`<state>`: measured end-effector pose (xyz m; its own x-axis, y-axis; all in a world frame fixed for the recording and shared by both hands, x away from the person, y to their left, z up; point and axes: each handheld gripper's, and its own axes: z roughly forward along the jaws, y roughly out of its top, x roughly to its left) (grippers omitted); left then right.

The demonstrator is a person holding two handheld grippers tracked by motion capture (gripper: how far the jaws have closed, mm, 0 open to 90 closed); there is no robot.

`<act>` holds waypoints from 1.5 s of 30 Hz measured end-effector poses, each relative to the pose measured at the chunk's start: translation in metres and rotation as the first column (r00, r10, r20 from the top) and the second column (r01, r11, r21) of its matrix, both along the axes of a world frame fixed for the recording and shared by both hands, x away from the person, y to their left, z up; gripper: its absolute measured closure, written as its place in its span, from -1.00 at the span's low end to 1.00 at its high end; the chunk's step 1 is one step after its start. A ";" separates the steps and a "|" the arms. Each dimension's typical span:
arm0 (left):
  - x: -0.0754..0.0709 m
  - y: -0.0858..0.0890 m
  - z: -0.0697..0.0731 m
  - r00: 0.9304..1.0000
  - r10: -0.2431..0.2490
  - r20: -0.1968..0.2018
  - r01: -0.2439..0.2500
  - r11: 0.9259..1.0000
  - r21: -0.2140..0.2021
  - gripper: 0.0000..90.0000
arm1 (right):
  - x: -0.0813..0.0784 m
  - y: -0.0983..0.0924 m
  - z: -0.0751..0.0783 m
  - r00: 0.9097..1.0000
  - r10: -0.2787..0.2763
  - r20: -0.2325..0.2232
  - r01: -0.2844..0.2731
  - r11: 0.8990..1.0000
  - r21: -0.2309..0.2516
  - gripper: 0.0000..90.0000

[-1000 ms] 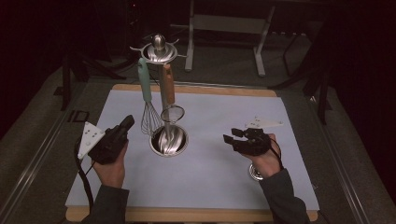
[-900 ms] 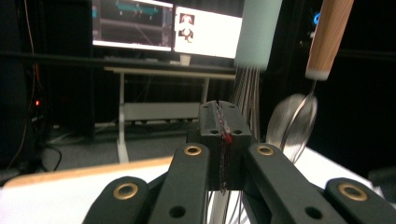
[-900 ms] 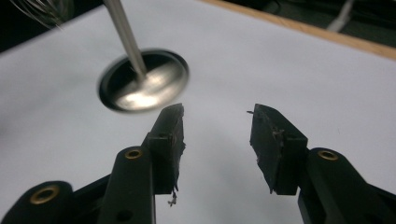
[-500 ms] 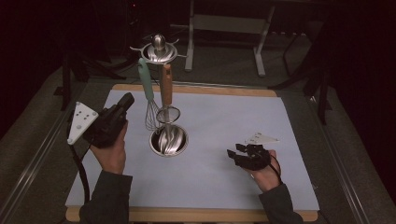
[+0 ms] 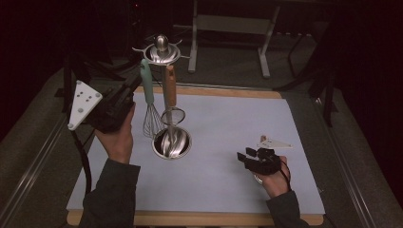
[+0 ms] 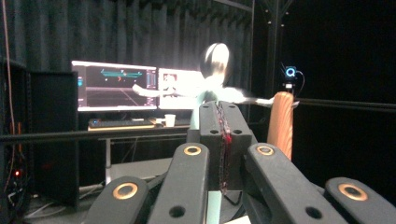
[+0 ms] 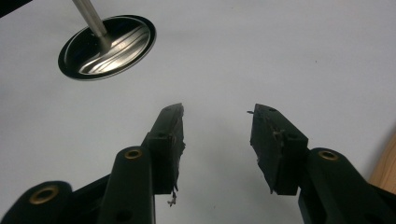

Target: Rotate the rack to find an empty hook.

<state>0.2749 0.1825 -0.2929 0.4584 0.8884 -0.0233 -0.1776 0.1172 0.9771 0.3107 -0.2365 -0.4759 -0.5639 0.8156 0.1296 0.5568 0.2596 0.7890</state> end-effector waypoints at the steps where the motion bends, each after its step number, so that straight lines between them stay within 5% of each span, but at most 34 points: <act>1: 0.000 -0.002 0.002 1.000 0.001 0.004 -0.001 1.000 0.004 0.99 | 0.000 0.000 0.000 1.000 -0.001 -0.001 0.001 1.000 0.002 0.20; 7: 0.006 -0.010 0.009 1.000 0.012 0.005 -0.012 0.999 0.036 0.99 | 0.000 -0.001 0.000 1.000 -0.003 0.000 0.003 1.000 0.007 0.19; 26: 0.012 -0.001 0.013 0.999 0.050 0.010 -0.050 0.998 0.033 0.99 | 0.000 -0.009 0.003 1.000 -0.024 0.010 0.024 0.999 0.021 0.18; 45: 0.037 0.011 0.020 0.991 0.128 -0.034 -0.125 0.990 0.062 0.99 | -0.001 -0.013 0.006 0.999 -0.036 0.022 0.036 0.999 0.018 0.18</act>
<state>0.3116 0.1940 -0.2728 0.3420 0.9396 0.0163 -0.1496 0.0373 0.9880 0.3096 -0.2499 -0.4702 -0.5372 0.8330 0.1322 0.5478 0.2255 0.8057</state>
